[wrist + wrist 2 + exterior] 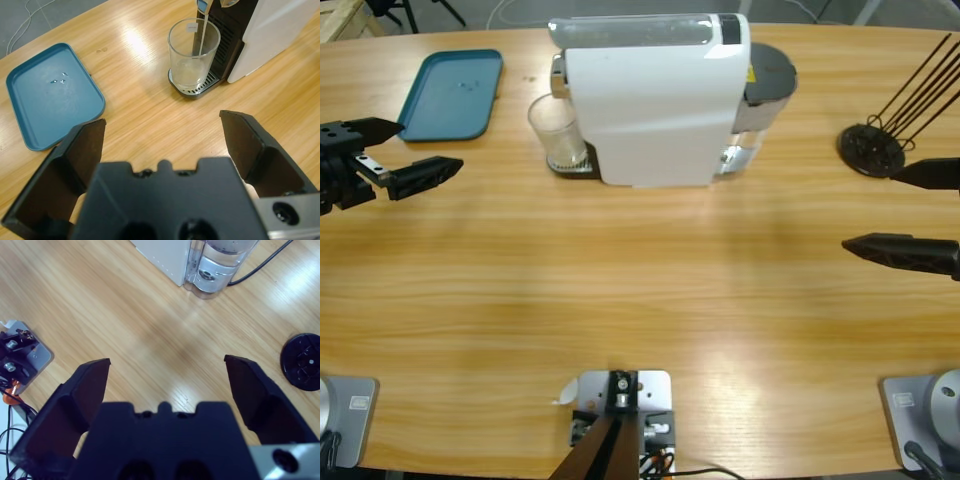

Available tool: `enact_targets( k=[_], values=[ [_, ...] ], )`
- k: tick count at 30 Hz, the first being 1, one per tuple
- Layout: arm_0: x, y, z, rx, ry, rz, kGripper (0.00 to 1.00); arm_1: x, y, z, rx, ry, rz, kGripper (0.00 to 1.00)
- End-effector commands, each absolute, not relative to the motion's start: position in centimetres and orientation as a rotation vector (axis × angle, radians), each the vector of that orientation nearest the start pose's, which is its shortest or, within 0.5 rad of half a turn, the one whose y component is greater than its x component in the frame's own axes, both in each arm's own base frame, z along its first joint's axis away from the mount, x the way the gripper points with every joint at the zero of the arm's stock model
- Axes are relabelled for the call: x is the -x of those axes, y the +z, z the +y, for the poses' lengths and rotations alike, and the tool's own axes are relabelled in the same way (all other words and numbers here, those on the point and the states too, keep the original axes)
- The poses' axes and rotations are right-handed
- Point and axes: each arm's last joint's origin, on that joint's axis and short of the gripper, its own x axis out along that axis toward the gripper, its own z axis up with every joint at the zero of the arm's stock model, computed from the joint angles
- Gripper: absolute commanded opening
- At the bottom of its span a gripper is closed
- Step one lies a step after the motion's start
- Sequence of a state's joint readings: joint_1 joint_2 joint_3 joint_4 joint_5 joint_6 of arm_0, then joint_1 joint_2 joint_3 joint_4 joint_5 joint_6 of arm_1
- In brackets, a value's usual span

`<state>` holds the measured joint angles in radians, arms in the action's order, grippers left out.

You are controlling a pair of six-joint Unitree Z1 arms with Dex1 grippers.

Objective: Pour coffee

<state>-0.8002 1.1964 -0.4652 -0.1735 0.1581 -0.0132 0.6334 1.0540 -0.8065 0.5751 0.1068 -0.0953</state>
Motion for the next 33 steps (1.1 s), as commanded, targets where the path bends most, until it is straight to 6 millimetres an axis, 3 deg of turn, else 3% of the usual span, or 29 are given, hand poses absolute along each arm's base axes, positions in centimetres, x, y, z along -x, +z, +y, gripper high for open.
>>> enact_targets(
  k=[1,18,23,33],
  values=[
    [-12.5,24.8,-11.9,-0.270,-0.617,0.559,1.000,-10.9,31.5,8.9,0.310,0.752,0.815,1.000],
    [-12.5,24.6,-12.0,-0.288,-0.623,0.557,1.000,-10.9,31.5,8.9,0.314,0.755,0.813,1.000],
    [-12.9,23.8,-12.3,-0.319,-0.630,0.597,1.000,-10.9,31.5,9.0,0.314,0.757,0.815,1.000],
    [-13.7,24.2,-13.3,-0.330,-0.663,0.573,1.000,-11.1,31.4,9.0,0.320,0.750,0.823,1.000]
  ],
)
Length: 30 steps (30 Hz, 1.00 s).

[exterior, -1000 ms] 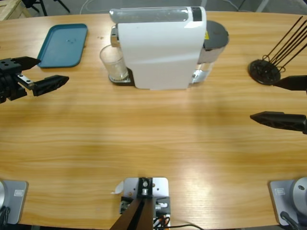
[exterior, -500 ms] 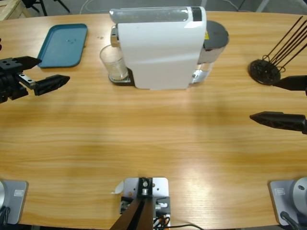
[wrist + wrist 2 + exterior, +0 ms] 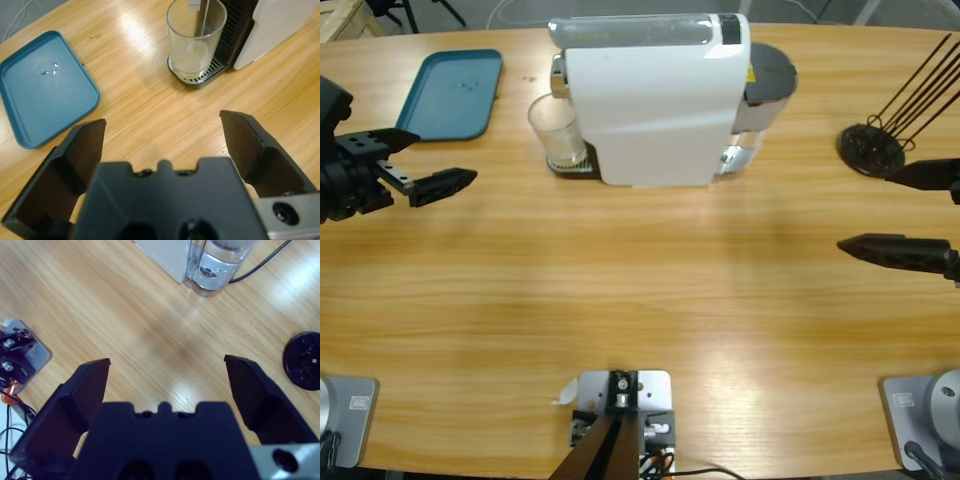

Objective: Pour coffee

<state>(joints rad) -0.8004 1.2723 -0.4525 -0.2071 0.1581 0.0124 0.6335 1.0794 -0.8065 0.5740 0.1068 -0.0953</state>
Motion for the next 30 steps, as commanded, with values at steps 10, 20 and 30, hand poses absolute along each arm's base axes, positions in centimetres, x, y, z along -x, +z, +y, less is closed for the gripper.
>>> enact_targets(
  k=[10,20,30],
  values=[
    [-14.3,24.7,-15.1,-0.333,-0.840,0.520,0.931,-9.1,31.1,7.2,0.300,0.702,0.668,1.000],
    [-18.4,22.9,-16.7,-0.254,-0.744,0.531,0.983,-9.4,30.3,7.5,0.300,0.706,0.689,1.000],
    [-22.1,21.6,-17.7,-0.127,-0.916,0.538,0.991,-9.6,30.1,7.6,0.300,0.706,0.691,1.000]
  ],
)
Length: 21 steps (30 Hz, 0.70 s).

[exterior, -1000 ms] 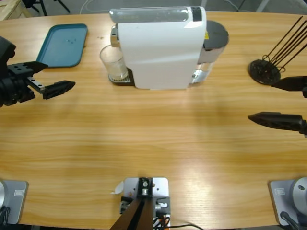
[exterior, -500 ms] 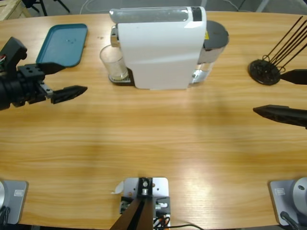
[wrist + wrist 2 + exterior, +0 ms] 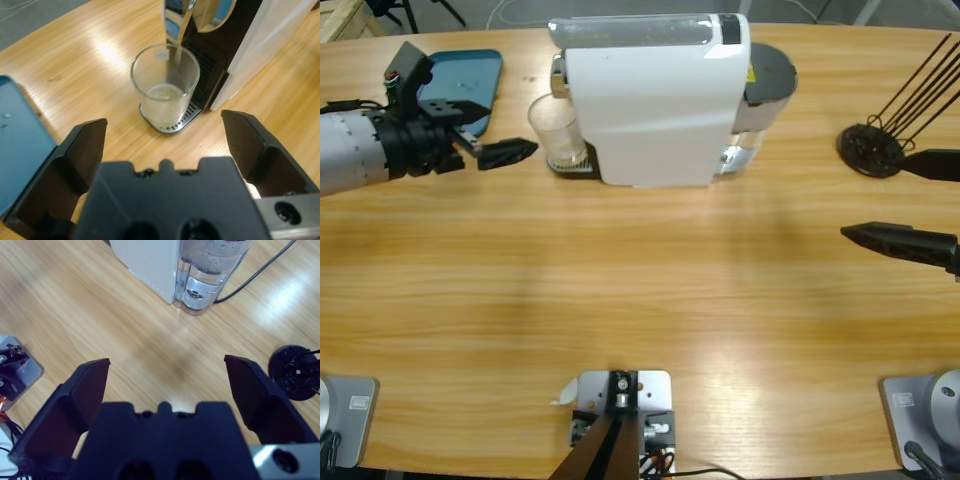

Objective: Pour coffee

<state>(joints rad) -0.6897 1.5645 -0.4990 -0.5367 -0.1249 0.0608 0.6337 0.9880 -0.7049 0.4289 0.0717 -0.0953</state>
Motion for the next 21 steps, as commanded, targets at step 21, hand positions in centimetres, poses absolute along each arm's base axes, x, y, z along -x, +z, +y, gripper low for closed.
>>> enact_targets(
  k=[21],
  values=[
    [-26.4,18.5,-19.6,-0.109,-0.925,0.582,0.979,-9.8,30.0,7.7,0.305,0.705,0.698,1.000]
  ],
)
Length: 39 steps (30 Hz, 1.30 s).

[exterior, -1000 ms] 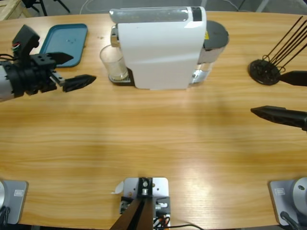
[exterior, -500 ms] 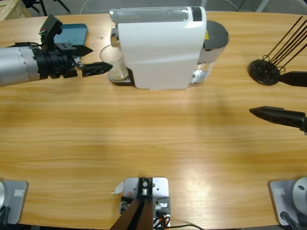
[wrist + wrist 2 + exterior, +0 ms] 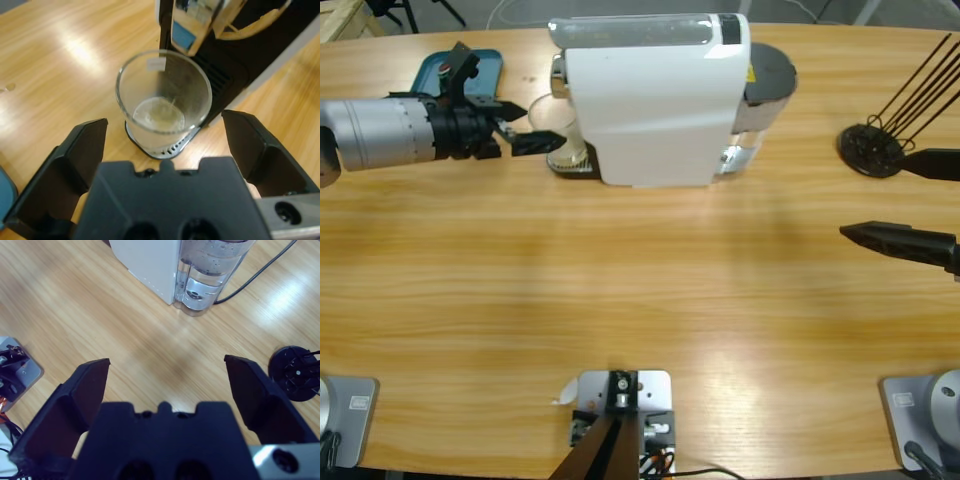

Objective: Pour coffee

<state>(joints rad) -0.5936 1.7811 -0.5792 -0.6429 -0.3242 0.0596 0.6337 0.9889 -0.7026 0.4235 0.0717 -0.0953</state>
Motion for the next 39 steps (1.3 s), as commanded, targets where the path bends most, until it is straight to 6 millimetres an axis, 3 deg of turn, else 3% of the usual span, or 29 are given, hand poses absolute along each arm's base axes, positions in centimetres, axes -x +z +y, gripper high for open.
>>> enact_targets(
  k=[1,9,15,21,23,25,30,32,39],
  values=[
    [-26.6,18.3,-19.7,-0.108,-0.928,0.585,0.977,-9.8,30.0,7.7,0.305,0.705,0.699,1.000],
    [-27.3,17.2,-20.2,-0.106,-0.941,0.614,0.972,-9.8,30.0,7.8,0.307,0.706,0.695,1.000],
    [-27.7,16.9,-20.6,-0.104,-0.950,0.619,0.839,-9.8,30.0,7.8,0.307,0.706,0.694,1.000],
    [-28.0,16.7,-20.8,-0.102,-0.956,0.621,0.830,-9.8,30.0,7.8,0.307,0.705,0.693,1.000],
    [-28.0,16.7,-20.8,-0.101,-0.962,0.620,0.611,-9.8,30.0,7.8,0.307,0.705,0.694,1.000],
    [-27.9,16.6,-20.9,-0.098,-0.974,0.622,0.490,-9.8,30.0,7.8,0.307,0.705,0.694,1.000],
    [-27.3,16.8,-20.5,-0.097,-0.982,0.625,0.472,-9.8,30.0,7.8,0.307,0.705,0.694,1.000],
    [-27.0,16.8,-20.3,-0.097,-0.990,0.623,0.318,-9.8,30.0,7.8,0.307,0.705,0.694,1.000],
    [-25.6,16.4,-19.0,-0.119,-0.928,0.652,0.319,-9.7,30.1,7.7,0.306,0.705,0.687,1.000]
  ],
)
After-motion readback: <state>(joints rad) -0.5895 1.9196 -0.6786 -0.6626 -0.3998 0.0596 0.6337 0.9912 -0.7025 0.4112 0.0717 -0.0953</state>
